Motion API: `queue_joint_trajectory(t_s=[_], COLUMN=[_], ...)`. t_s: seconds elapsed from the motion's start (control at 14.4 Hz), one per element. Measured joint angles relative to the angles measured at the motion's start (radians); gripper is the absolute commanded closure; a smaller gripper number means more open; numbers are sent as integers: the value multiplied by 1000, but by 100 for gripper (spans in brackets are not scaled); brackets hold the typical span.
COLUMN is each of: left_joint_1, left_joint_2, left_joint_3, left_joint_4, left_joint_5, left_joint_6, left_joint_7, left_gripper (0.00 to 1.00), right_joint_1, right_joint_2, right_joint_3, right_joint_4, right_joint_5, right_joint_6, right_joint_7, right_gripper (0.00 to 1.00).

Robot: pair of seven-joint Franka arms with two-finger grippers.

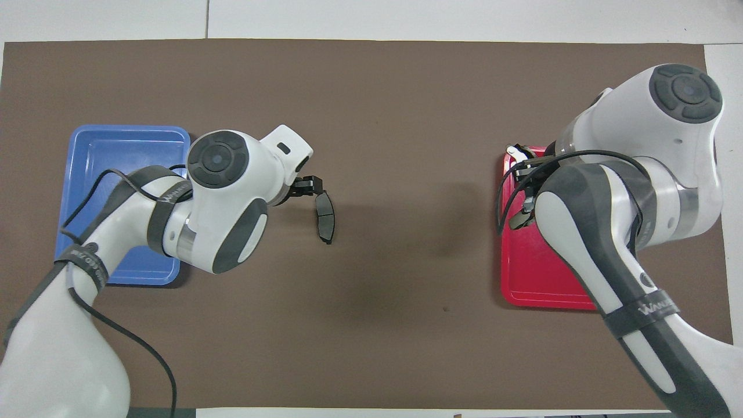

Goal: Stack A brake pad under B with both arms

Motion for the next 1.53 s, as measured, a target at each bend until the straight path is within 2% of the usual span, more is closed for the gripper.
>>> queue_joint_trajectory(t_s=[0.35, 0.49, 0.69, 0.9, 1.04, 1.25, 1.53], left_joint_1=[229, 323, 431, 467, 469, 469, 469], left_joint_2=[-129, -176, -242, -265, -266, -267, -266], left_joint_3=[7, 9, 14, 15, 14, 14, 12], left_joint_4=[1, 2, 27, 139, 218, 284, 286], left_joint_5=[0, 0, 0, 0, 0, 0, 0], left_joint_6=[-154, -204, -308, -469, -569, -675, -700], left_joint_7=[221, 319, 428, 450, 450, 450, 450], left_gripper=[1, 1, 1, 1, 1, 1, 1], right_joint_1=[201, 258, 344, 433, 481, 500, 487], right_joint_2=[40, 94, 217, 342, 396, 413, 413], right_joint_3=[4, 4, 5, 5, 4, 2, -5], right_joint_4=[93, 141, 218, 265, 279, 282, 266], right_joint_5=[12, 51, 60, 60, 60, 60, 59], right_joint_6=[13, 46, 108, 208, 247, 253, 253], right_joint_7=[219, 269, 357, 420, 436, 447, 403], right_gripper=[100, 100, 100, 100, 99, 99, 99])
